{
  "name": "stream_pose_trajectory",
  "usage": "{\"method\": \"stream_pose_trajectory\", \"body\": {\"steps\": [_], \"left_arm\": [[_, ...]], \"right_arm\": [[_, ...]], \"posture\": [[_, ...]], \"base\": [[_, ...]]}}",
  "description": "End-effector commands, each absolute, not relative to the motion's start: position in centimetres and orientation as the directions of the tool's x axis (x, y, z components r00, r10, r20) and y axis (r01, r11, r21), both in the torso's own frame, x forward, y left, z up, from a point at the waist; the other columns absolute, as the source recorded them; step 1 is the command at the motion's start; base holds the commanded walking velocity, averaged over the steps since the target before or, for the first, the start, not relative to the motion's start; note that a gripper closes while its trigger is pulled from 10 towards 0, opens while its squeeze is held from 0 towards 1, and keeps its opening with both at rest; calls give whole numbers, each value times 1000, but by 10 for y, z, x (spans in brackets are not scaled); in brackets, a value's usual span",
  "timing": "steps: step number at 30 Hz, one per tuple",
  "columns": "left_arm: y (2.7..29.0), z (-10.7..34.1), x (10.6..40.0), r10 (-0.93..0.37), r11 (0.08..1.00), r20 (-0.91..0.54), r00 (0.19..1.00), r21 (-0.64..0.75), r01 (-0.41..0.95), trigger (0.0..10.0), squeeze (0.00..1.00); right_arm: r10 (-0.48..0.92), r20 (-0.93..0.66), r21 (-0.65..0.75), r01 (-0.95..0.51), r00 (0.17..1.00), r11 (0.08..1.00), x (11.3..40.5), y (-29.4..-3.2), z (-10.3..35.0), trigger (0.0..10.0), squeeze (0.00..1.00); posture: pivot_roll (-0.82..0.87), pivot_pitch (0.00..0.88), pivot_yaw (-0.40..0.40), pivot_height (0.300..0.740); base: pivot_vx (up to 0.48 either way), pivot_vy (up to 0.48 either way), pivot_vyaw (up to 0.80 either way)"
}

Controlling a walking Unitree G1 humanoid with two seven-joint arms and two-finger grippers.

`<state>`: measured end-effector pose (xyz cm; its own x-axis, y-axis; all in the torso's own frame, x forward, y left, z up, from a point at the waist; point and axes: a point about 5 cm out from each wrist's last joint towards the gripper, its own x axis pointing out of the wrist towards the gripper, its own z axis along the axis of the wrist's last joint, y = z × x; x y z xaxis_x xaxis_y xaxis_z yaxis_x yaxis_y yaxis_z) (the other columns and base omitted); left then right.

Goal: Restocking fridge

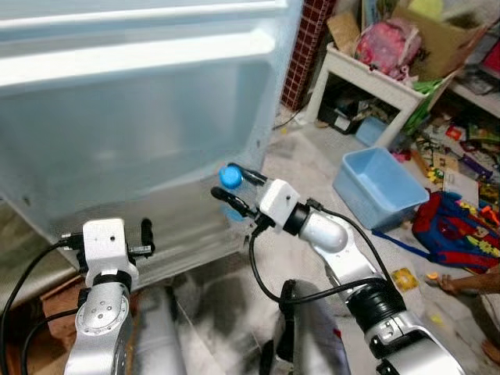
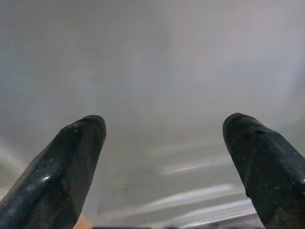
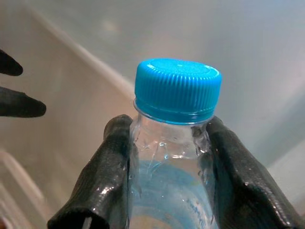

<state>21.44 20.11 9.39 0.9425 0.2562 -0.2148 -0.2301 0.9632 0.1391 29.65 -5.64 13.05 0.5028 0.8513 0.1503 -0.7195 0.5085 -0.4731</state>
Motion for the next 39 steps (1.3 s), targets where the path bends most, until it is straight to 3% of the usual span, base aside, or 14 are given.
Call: {"method": "stream_pose_trajectory", "body": {"steps": [1, 5, 12, 21, 26, 39], "left_arm": [[201, 92, 214, 261, 962, -228, 938, 146, -232, 10000, 0], [201, 91, 214, 260, 962, -245, 934, 150, -228, 10000, 0], [198, 83, 205, 227, 972, -333, 915, 139, -191, 10000, 0], [190, 86, 195, 194, 977, -347, 918, 150, -150, 10000, 0], [186, 87, 189, 140, 983, -363, 921, 161, -86, 10000, 0], [182, 93, 183, 103, 984, -353, 930, 174, -43, 10000, 0]], "right_arm": [[852, 187, -481, -711, 488, 513, 297, -58, 140, 10000, 0], [869, 178, -489, -725, 462, 486, 293, -55, 140, 10000, 0], [897, 180, -497, -750, 404, 437, 288, -42, 138, 10000, 0], [916, 187, -541, -741, 356, 399, 290, -28, 145, 10000, 0], [878, 135, -590, -674, 459, 443, 308, -42, 135, 10000, 0], [769, -43, -670, -590, 637, 451, 322, -61, 95, 10000, 0]], "posture": [[104, 62, -95, 517], [103, 68, -95, 517], [128, 93, -109, 517], [150, 121, -130, 517], [171, 139, -139, 517], [194, 165, -136, 517]], "base": [[0, 0, 0], [0, 0, 0], [0, 0, 800], [0, 0, 598], [0, 0, 0], [0, 0, 0]]}}
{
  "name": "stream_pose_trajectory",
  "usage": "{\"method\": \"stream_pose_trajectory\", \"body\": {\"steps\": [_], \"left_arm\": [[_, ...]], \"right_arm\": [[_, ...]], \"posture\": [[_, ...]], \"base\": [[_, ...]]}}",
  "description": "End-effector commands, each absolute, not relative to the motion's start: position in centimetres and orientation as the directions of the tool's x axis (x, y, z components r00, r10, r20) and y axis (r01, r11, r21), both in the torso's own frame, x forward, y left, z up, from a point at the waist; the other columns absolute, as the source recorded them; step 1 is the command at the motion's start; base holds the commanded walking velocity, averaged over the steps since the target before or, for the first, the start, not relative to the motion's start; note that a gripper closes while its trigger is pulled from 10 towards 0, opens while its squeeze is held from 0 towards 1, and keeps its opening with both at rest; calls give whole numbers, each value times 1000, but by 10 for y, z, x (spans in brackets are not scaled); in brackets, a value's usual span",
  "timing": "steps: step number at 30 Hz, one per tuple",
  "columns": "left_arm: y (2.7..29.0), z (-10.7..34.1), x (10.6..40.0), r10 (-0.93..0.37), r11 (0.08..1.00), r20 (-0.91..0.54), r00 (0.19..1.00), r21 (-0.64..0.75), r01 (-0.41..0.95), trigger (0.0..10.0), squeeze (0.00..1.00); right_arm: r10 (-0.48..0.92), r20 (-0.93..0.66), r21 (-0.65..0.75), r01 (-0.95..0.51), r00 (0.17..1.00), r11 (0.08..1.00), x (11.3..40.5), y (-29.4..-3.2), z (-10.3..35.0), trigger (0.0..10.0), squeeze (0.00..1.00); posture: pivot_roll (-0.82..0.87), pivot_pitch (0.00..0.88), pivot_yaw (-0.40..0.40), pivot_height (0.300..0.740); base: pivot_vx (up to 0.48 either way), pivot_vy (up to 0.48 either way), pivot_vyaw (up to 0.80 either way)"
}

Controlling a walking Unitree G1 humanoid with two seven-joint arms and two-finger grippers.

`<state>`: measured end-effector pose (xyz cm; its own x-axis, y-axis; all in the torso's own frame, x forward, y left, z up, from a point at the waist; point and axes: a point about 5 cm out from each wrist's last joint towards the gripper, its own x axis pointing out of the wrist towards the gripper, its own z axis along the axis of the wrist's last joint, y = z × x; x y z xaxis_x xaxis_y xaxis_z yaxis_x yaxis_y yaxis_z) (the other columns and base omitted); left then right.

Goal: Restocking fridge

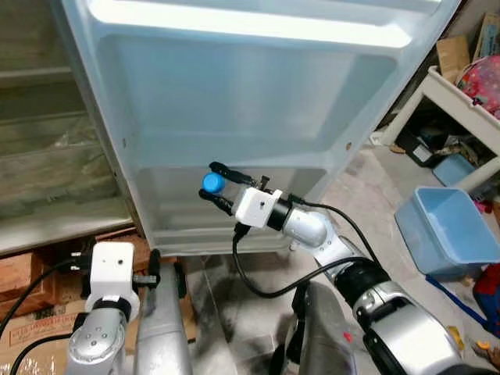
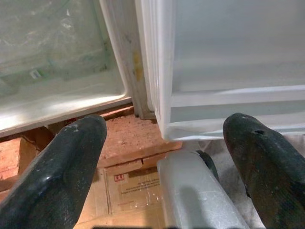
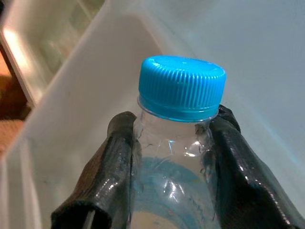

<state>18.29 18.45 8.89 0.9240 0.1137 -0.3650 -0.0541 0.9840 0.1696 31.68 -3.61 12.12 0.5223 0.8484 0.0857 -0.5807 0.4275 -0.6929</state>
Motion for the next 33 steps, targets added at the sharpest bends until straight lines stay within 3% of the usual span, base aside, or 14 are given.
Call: {"method": "stream_pose_trajectory", "body": {"steps": [1, 3, 14, 17, 21, 23, 28, 33], "left_arm": [[182, 93, 183, 103, 984, -353, 930, 174, -43, 10000, 0], [182, 95, 183, 104, 983, -346, 933, 181, -42, 10000, 0], [187, 103, 188, 123, 978, -285, 951, 198, -67, 10000, 0], [185, 103, 189, 114, 978, -282, 953, 201, -58, 10000, 0], [185, 103, 192, 116, 977, -279, 953, 206, -58, 10000, 0], [185, 103, 192, 119, 976, -279, 953, 208, -61, 10000, 0], [187, 101, 194, 124, 974, -287, 950, 216, -62, 10000, 0], [185, 101, 197, 115, 974, -284, 952, 219, -52, 10000, 0]], "right_arm": [[769, -43, -670, -590, 637, 451, 322, -61, 95, 10000, 0], [733, -76, -664, -583, 676, 468, 322, -62, 84, 10000, 0], [760, -113, -742, -563, 640, 364, 308, -58, 66, 10000, 0], [733, -140, -741, -562, 666, 368, 309, -65, 62, 10000, 0], [582, -195, -729, -514, 789, 453, 325, -83, 59, 10000, 0], [566, -194, -725, -506, 801, 467, 327, -84, 60, 10000, 0], [374, -227, -689, -419, 899, 592, 342, -110, 63, 10000, 0], [268, -247, -659, -364, 931, 657, 347, -124, 63, 10000, 4]], "posture": [[194, 165, -136, 517], [198, 171, -136, 517], [200, 166, -129, 517], [204, 159, -130, 517], [214, 154, -132, 517], [214, 153, -133, 517], [212, 142, -132, 517], [213, 136, -130, 517]], "base": [[0, 0, 0], [0, 0, 0], [0, 0, 0], [0, 0, 0], [0, 0, 0], [0, 0, 0], [0, 0, 0], [0, 0, 0]]}}
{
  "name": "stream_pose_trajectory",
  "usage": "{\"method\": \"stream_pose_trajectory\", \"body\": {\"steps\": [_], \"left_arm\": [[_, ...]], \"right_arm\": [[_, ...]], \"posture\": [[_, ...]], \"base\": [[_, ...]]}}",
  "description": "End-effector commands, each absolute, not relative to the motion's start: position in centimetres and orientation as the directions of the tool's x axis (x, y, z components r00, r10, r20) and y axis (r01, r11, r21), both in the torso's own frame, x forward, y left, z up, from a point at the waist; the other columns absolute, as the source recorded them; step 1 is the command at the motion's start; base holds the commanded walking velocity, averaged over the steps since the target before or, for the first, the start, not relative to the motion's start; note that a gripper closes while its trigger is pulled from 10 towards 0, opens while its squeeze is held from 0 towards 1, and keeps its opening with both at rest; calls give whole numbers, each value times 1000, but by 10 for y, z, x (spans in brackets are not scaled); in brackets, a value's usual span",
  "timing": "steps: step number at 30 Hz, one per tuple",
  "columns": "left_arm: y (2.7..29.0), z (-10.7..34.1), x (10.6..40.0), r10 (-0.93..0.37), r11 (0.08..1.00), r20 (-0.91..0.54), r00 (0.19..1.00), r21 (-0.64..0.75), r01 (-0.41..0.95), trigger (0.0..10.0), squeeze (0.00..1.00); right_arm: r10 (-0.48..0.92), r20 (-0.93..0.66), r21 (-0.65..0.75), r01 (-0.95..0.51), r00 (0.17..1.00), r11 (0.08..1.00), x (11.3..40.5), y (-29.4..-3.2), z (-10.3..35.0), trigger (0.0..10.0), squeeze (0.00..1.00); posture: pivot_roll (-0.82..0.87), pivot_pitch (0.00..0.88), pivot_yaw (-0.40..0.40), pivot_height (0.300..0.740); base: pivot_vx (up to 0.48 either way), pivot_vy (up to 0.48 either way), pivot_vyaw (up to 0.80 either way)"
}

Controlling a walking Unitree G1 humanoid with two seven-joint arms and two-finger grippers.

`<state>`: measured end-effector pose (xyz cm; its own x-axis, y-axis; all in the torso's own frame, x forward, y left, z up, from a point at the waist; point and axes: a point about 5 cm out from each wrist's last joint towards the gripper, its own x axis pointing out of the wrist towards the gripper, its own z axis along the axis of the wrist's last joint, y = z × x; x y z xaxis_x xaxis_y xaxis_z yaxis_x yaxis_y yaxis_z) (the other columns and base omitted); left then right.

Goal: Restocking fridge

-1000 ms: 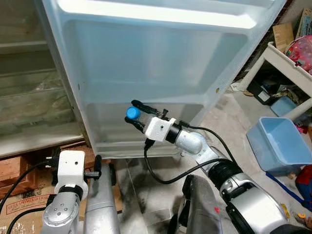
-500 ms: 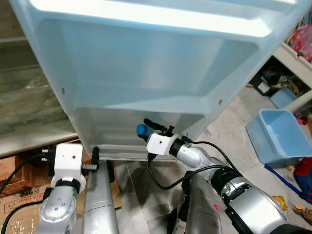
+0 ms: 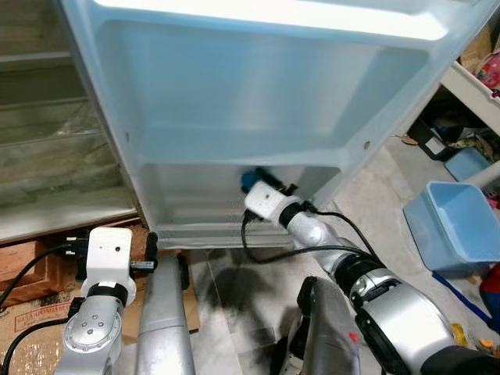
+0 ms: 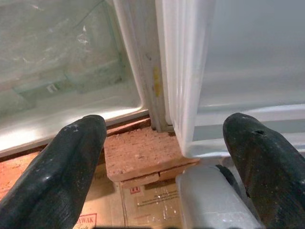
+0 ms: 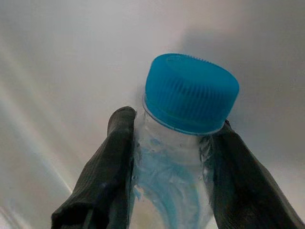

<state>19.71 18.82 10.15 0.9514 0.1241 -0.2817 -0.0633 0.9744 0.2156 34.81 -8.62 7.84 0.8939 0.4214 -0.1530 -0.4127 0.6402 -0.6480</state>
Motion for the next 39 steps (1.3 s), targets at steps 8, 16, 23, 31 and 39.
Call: {"method": "stream_pose_trajectory", "body": {"steps": [8, 16, 23, 31, 39], "left_arm": [[188, 100, 200, 119, 973, -287, 951, 224, -55, 10000, 0], [186, 98, 207, 112, 972, -289, 951, 228, -45, 10000, 0], [183, 95, 212, 101, 974, -301, 948, 225, -32, 10000, 0], [180, 92, 220, 91, 975, -303, 949, 222, -23, 10000, 0], [176, 95, 224, 77, 975, -275, 958, 221, -15, 10000, 0]], "right_arm": [[83, -323, -594, -271, 943, 757, 353, -152, 61, 10000, 1000], [63, -343, -549, -255, 937, 796, 356, -160, 65, 10000, 1000], [127, -324, -493, -282, 937, 823, 359, -163, 73, 10000, 1000], [180, -282, -446, -295, 942, 845, 357, -171, 78, 10000, 1000], [274, -128, -391, -302, 953, 870, 346, -173, 90, 10000, 1000]], "posture": [[210, 130, -126, 517], [192, 113, -125, 517], [169, 90, -124, 517], [149, 62, -126, 517], [136, 33, -122, 517]], "base": [[0, 0, 0], [0, 0, 0], [0, 0, 0], [0, 0, 0], [0, 0, 0]]}}
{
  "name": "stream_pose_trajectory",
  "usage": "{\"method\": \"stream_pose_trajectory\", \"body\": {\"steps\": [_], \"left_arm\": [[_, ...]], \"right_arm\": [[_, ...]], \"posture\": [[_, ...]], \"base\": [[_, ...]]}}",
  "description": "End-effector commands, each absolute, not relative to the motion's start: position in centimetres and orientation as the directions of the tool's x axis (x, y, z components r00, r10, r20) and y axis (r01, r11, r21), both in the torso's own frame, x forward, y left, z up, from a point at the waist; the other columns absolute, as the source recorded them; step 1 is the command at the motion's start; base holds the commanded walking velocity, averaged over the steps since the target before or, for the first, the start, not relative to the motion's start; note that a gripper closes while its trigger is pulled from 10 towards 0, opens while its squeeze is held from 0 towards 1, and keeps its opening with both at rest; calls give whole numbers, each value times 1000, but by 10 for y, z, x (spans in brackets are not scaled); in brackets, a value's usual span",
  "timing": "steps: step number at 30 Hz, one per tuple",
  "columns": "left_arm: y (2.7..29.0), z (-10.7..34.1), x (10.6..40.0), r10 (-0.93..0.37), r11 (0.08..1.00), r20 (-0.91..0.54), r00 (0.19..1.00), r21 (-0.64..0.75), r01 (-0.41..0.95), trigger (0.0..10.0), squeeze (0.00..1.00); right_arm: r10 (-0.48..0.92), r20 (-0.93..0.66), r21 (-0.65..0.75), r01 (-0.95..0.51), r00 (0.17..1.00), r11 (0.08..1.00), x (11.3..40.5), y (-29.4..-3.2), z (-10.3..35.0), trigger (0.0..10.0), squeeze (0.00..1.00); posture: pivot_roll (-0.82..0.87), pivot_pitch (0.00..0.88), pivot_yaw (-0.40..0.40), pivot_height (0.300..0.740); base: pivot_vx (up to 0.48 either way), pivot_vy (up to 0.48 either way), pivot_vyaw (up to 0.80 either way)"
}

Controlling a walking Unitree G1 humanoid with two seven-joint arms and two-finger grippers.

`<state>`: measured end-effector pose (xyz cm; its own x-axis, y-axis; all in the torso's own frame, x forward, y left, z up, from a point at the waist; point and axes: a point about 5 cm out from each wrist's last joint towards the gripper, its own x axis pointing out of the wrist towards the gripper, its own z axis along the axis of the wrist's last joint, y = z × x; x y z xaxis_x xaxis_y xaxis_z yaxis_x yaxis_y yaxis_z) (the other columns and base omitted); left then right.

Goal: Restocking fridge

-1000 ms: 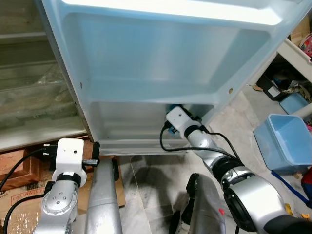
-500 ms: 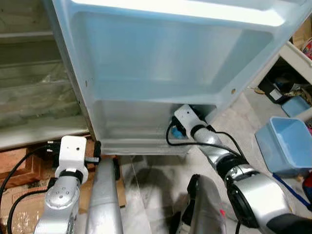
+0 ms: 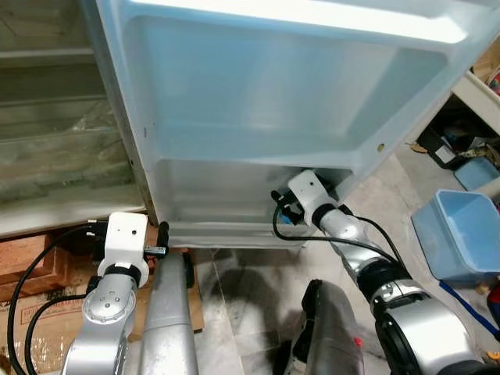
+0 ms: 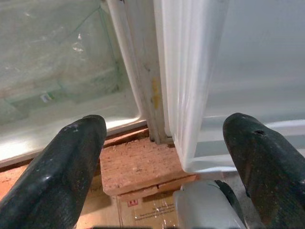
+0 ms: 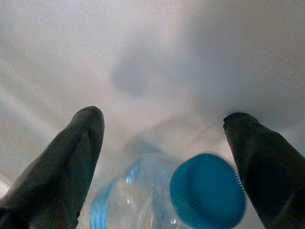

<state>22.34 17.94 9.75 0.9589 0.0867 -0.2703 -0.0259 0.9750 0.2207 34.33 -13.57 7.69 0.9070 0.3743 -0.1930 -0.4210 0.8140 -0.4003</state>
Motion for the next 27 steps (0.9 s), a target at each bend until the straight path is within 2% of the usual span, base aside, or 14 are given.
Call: {"method": "stream_pose_trajectory", "body": {"steps": [1, 6, 11, 12, 13, 14, 15, 19, 27], "left_arm": [[176, 95, 224, 76, 975, -273, 959, 221, -14, 10000, 0], [173, 94, 228, 67, 977, -267, 961, 214, -9, 10000, 0], [172, 93, 231, 58, 977, -268, 962, 215, 1, 10000, 0], [172, 93, 231, 56, 977, -269, 962, 214, 3, 10000, 0], [172, 92, 231, 55, 977, -269, 962, 214, 4, 10000, 0], [172, 92, 231, 54, 977, -269, 962, 213, 5, 10000, 0], [172, 92, 232, 53, 977, -269, 962, 213, 6, 10000, 0], [172, 91, 233, 47, 977, -270, 962, 212, 12, 10000, 0], [171, 90, 236, 41, 977, -266, 963, 213, 18, 10000, 0]], "right_arm": [[288, -107, -380, -307, 952, 873, 344, -172, 92, 10000, 1000], [338, -4, -304, -323, 941, 896, 323, -169, 99, 10000, 1000], [407, -35, -174, -407, 913, 897, 293, -167, 92, 10000, 1000], [424, -48, -140, -426, 905, 894, 288, -166, 90, 10000, 949], [441, -60, -111, -445, 895, 888, 283, -166, 89, 10000, 816], [469, -77, -94, -475, 880, 875, 277, -165, 87, 10000, 204], [505, -109, -73, -514, 856, 855, 268, -164, 83, 10000, 0], [534, -149, -9, -541, 833, 841, 257, -164, 79, 10000, 0], [561, -195, 29, -567, 805, 824, 254, -156, 81, 10000, 0]], "posture": [[136, 33, -122, 517], [127, 13, -123, 517], [115, 5, -117, 517], [113, 4, -117, 517], [111, 3, -115, 517], [107, 1, -113, 517], [103, 0, -112, 517], [97, 0, -108, 517], [100, 0, -106, 517]], "base": [[0, 0, 0], [0, 0, 0], [0, 0, 0], [0, 0, 0], [-251, 0, 0], [-255, 0, 0], [-274, 0, 0], [-296, 0, 0], [-358, 0, 0]]}}
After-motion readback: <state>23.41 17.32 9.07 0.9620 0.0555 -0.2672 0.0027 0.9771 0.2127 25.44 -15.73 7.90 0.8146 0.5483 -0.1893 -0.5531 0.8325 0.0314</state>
